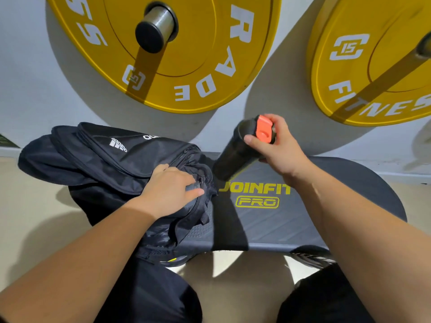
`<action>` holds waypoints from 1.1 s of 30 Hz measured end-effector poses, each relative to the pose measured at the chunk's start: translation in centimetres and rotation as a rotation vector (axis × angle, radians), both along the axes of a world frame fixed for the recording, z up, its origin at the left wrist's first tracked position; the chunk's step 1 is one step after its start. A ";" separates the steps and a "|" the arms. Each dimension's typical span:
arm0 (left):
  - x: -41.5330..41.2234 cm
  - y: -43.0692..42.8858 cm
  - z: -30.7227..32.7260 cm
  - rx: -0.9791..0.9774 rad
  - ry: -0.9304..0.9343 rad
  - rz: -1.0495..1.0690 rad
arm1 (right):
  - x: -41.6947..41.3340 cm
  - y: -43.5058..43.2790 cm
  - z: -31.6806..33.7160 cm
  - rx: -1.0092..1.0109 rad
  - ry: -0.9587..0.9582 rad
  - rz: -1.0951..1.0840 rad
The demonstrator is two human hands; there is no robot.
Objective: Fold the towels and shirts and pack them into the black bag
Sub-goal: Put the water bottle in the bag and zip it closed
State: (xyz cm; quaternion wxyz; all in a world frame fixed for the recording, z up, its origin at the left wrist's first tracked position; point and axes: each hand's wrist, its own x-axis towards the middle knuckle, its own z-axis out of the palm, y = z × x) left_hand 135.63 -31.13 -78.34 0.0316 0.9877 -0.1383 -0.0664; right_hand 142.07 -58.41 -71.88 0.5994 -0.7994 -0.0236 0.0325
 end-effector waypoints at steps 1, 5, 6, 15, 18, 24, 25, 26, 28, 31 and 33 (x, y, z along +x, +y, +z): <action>-0.1 0.1 0.0 -0.030 -0.001 0.002 | 0.3 0.5 1.3 0.018 -0.018 0.021; -0.4 0.2 1.2 -0.455 -0.027 0.209 | 1.2 3.0 5.4 0.059 -0.092 0.095; -0.3 0.2 1.6 -0.614 -0.020 0.308 | 1.4 3.7 6.1 0.053 -0.107 0.127; 2.9 -0.3 4.4 -1.185 -0.023 0.416 | 1.8 10.7 7.7 -0.159 -0.163 0.299; 3.5 -0.5 4.2 -1.255 -0.051 0.428 | 1.8 11.3 7.3 -0.139 -0.148 0.288; 3.0 0.0 4.4 -1.378 -0.078 0.529 | 1.2 7.9 1.9 0.045 0.122 0.134; 2.8 0.1 4.5 -1.403 -0.066 0.544 | 1.0 7.2 0.0 -0.022 0.169 0.116; 2.5 0.2 4.6 -1.409 -0.053 0.539 | 0.4 6.8 -1.7 -0.084 0.215 0.137; 2.2 0.3 4.9 -1.369 -0.035 0.519 | -0.8 6.7 -4.0 -0.124 0.286 0.223; 2.0 0.3 5.5 -1.271 -0.038 0.483 | -1.8 7.5 -5.8 -0.047 0.309 0.284; 2.0 0.1 5.9 -1.167 -0.069 0.454 | -1.9 8.2 -6.5 0.028 0.342 0.286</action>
